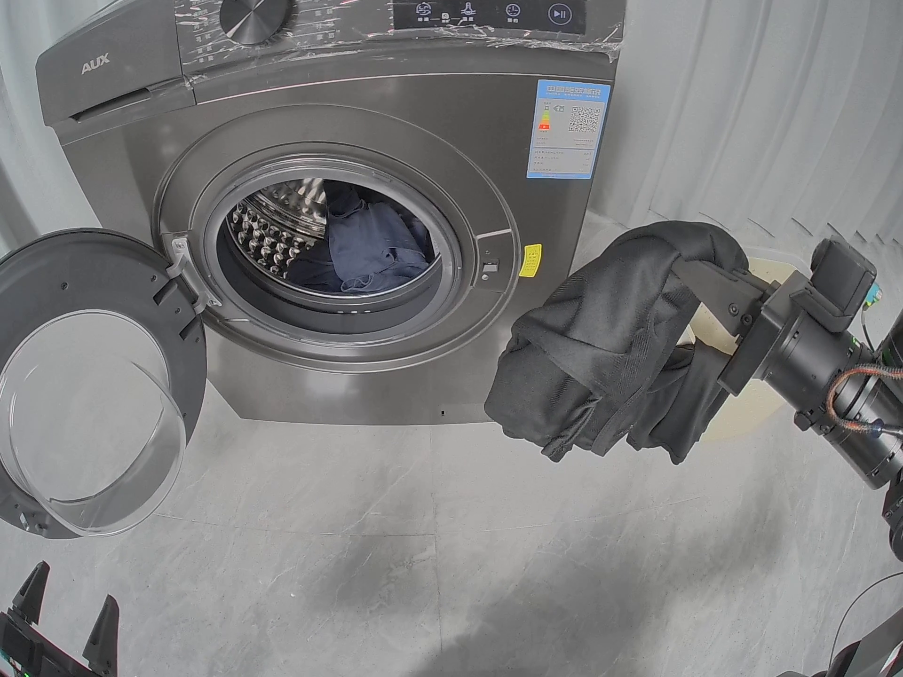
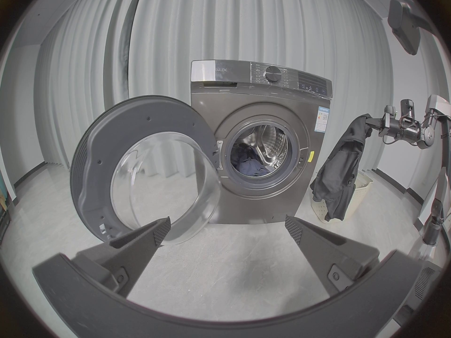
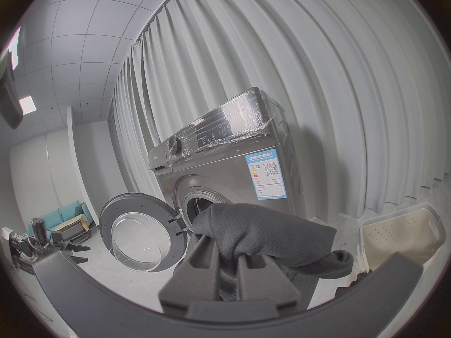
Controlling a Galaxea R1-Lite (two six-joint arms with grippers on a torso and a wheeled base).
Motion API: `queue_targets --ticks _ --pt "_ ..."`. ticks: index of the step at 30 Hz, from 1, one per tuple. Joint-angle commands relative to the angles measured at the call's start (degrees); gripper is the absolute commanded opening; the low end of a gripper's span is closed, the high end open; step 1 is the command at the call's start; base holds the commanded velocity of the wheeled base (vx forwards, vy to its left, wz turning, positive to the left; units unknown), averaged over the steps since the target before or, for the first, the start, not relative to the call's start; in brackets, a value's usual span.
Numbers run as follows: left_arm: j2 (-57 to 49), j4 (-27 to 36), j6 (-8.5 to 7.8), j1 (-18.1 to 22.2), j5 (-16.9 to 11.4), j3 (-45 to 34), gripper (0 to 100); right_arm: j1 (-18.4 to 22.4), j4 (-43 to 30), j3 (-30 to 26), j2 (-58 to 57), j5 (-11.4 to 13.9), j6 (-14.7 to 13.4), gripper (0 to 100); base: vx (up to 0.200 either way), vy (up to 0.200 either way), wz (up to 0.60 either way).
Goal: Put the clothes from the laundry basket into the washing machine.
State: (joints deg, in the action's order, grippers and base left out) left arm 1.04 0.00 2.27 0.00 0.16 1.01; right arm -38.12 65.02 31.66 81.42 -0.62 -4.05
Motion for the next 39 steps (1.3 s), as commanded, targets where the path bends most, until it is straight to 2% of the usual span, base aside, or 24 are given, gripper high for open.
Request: queue_targets --ticks 1,5,14,32,39 --pt "-0.95 0.0 0.02 0.0 0.02 -0.92 100 -0.02 0.01 -0.02 0.23 0.01 -0.08 0 -0.2 0.0 0.0" --pt "-0.95 0.0 0.02 0.0 0.02 -0.92 100 -0.02 0.1 -0.02 0.58 0.01 -0.17 0 -0.2 0.0 0.0" --pt "-0.95 0.0 0.02 0.0 0.02 -0.92 100 0.15 0.1 -0.11 1.2 -0.08 -0.35 0 0.0 0.0 0.0" --pt "-0.95 0.0 0.11 0.0 0.02 -0.92 100 0.68 0.19 -0.02 1.72 -0.26 -0.61 0 0.0 0.2 0.0" --pt "-0.95 0.0 0.11 0.0 0.02 -0.92 100 0.59 0.19 -0.11 1.81 -0.17 -0.87 0 0.0 0.0 0.0"
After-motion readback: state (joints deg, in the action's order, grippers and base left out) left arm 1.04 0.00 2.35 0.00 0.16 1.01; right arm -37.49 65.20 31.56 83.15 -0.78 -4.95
